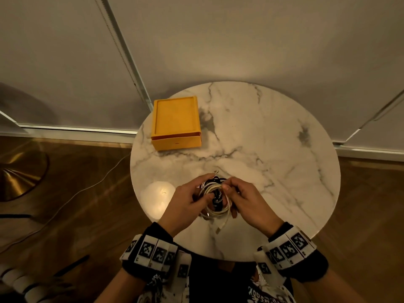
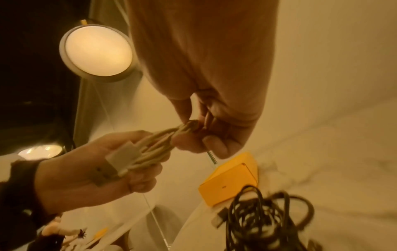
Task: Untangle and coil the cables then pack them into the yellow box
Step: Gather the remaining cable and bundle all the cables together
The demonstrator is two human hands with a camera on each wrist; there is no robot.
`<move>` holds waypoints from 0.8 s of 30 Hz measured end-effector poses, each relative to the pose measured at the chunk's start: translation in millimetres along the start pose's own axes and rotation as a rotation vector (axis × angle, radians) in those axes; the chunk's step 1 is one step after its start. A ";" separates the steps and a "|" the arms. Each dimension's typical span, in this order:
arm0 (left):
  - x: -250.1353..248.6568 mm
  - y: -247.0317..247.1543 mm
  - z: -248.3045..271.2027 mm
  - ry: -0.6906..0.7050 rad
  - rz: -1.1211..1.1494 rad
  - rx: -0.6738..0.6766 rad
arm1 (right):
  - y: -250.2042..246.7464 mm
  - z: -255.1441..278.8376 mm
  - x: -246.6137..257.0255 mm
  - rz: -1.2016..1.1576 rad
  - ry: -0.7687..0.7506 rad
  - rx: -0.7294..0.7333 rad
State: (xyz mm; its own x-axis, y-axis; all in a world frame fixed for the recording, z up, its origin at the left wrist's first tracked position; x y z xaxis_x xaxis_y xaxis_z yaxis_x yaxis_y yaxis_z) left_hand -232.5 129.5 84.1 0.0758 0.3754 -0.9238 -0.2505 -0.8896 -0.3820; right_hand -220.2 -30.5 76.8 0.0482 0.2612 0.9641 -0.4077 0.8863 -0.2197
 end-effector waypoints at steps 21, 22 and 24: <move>54.3 9.4 -52.7 -0.198 -0.393 -0.130 | -18.2 -39.9 -80.6 -0.148 0.253 -0.205; 61.3 8.3 -56.6 -0.232 -0.426 -0.135 | -17.5 -46.6 -85.2 -0.107 0.255 -0.215; 74.6 7.3 -62.1 -0.293 -0.519 -0.137 | -14.6 -55.8 -94.2 -0.005 0.280 -0.230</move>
State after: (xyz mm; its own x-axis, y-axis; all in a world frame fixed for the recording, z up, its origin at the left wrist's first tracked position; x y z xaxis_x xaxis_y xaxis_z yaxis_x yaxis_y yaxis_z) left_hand -168.8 134.8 10.7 -0.1187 0.8074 -0.5780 -0.1238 -0.5896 -0.7982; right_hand -167.9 -46.7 -19.1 0.3103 0.3227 0.8942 -0.1921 0.9425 -0.2735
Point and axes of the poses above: each hand's wrist, its own z-axis away from the middle knuckle, its own y-axis out of the palm, x = y × z, the point moved 5 cm from there along -z, towards the middle knuckle, and after that the axes turned 4 degrees about x, right-handed, at the moved point
